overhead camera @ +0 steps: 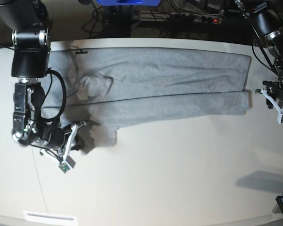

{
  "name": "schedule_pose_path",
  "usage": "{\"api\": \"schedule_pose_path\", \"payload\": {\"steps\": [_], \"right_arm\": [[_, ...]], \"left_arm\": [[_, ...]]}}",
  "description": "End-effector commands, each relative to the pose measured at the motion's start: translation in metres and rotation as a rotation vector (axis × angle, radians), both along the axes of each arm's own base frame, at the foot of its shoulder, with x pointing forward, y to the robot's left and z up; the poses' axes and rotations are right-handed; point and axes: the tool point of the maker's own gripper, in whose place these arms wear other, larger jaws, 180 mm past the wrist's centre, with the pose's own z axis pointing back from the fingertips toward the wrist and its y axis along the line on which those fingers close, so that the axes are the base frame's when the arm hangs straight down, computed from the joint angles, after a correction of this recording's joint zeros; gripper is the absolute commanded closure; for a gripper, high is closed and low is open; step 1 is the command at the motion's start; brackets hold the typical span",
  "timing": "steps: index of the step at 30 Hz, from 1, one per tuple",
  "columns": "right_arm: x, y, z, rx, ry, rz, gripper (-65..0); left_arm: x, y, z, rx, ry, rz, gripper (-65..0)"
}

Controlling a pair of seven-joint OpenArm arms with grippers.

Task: Fold the T-shirt properly
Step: 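Drag the sleeve fabric with the right gripper toward the collar edge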

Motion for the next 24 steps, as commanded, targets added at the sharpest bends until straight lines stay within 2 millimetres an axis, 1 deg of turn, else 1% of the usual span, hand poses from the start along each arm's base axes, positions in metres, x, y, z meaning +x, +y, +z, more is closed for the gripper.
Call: {"api": "schedule_pose_path", "payload": {"steps": [1,6,17,22,24], "right_arm": [[0.011,-0.002,0.023,0.016,-0.071,-0.003,-0.3],[-0.002,-0.015,0.027,-0.026,-0.068,-0.024,-0.3],[-0.040,-0.034,0.036,-0.112,-0.084,-0.059,-0.3],[-0.059,-0.041,0.031,-0.138,-0.063,-0.073,-0.3],[-0.065,-0.040,0.030,-0.144,-0.064,-0.069,-0.3]], "left_arm": [[0.008,0.009,0.018,0.032,-0.042,-0.001,-22.7],[0.010,0.007,0.017,0.024,-0.062,-0.009,-22.7],[0.011,0.007,0.018,0.024,-0.065,-0.010,-22.7],[0.011,0.007,0.018,0.024,-0.065,-0.010,-22.7],[0.011,0.007,0.018,0.024,-0.065,-0.010,-22.7]]}}
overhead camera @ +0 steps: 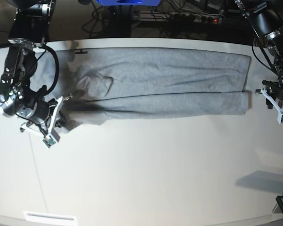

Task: Fold the T-shirt properly
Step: 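Drag the sleeve fabric with the right gripper toward the collar edge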

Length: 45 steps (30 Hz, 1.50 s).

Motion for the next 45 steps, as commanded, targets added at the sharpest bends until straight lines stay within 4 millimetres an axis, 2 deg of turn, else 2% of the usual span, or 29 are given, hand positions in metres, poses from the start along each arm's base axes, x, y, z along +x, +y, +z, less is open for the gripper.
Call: {"api": "schedule_pose_path", "payload": {"steps": [1,11,17,24,35,40,45], "right_arm": [[0.006,0.001,0.016,0.007,-0.058,0.007,-0.3],[-0.021,0.005,0.003,0.004,-0.019,0.016,-0.3],[-0.034,0.012,0.007,0.001,-0.034,0.027,-0.3],[-0.050,0.012,-0.005,0.002,0.010,0.027,-0.3],[-0.057,0.012,-0.008,-0.003,0.021,0.030,-0.3],[-0.060,0.011,-0.005,-0.013,0.015,0.033,-0.3],[-0.063,-0.004,-0.006,-0.021,0.021,-0.015,-0.3]], "left_arm": [[0.008,0.007,0.018,0.030,-0.046,-0.003,-22.7],[0.008,0.008,0.018,0.030,-0.044,-0.002,-22.7],[0.008,0.009,0.019,0.035,-0.044,-0.002,-22.7],[0.008,0.009,0.019,0.035,-0.044,-0.002,-22.7],[0.008,0.009,0.019,0.036,-0.044,-0.002,-22.7],[0.003,0.016,0.017,0.088,-0.007,0.010,-22.7],[0.001,0.017,0.016,0.096,0.000,0.012,-22.7]]}}
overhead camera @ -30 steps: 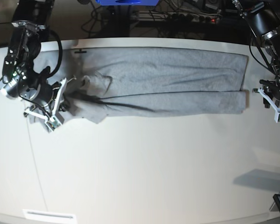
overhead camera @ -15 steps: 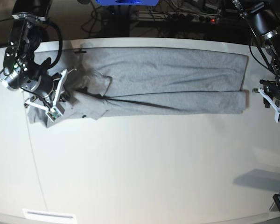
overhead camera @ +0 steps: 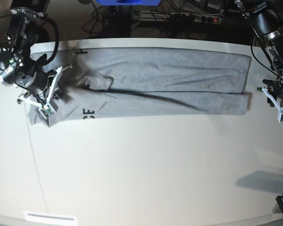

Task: Fold the T-shirt properly
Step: 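Drag the sleeve fabric with the right gripper toward the collar edge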

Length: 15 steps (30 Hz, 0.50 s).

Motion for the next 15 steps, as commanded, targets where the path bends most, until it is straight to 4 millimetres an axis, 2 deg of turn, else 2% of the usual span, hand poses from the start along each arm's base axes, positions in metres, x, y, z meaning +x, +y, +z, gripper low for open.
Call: {"api": "schedule_pose_path", "payload": {"steps": [1,15], "right_arm": [[0.006,0.001,0.011,0.009,-0.044,0.010,-0.3],[-0.014,0.004,0.000,0.024,-0.014,0.012,-0.3]], "left_arm": [[0.008,0.007,0.018,0.032,-0.044,-0.004,-22.7],[0.008,0.007,0.018,0.032,-0.044,-0.006,-22.7]]}}
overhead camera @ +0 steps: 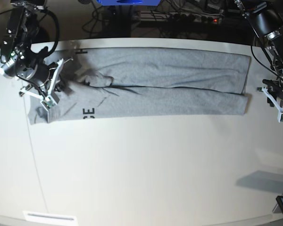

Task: Fold the T-shirt properly
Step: 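Drag the sleeve fabric with the right gripper toward the collar edge, then release the sleeve and reposition the right gripper on the folded shirt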

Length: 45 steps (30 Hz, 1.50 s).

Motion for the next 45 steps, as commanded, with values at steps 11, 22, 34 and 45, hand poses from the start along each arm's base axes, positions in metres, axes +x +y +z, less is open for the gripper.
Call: {"api": "schedule_pose_path", "payload": {"steps": [11,22,34,45], "right_arm": [[-0.007,-0.026,0.004,-0.021,-0.010,-0.074,-0.3],[-0.024,-0.018,-0.007,0.010,0.038,-0.093,-0.3],[-0.033,-0.013,-0.014,0.018,0.083,-0.102,-0.3],[-0.050,0.002,-0.024,0.063,0.130,-0.122,-0.7]], "left_arm": [[0.008,0.007,0.017,0.030,-0.043,-0.005,-22.7],[0.025,-0.016,0.010,0.026,-0.026,-0.077,-22.7],[0.031,-0.014,-0.006,-0.036,-0.013,-0.041,-22.7],[0.041,-0.013,0.003,-0.032,-0.042,-0.040,-22.7]]}}
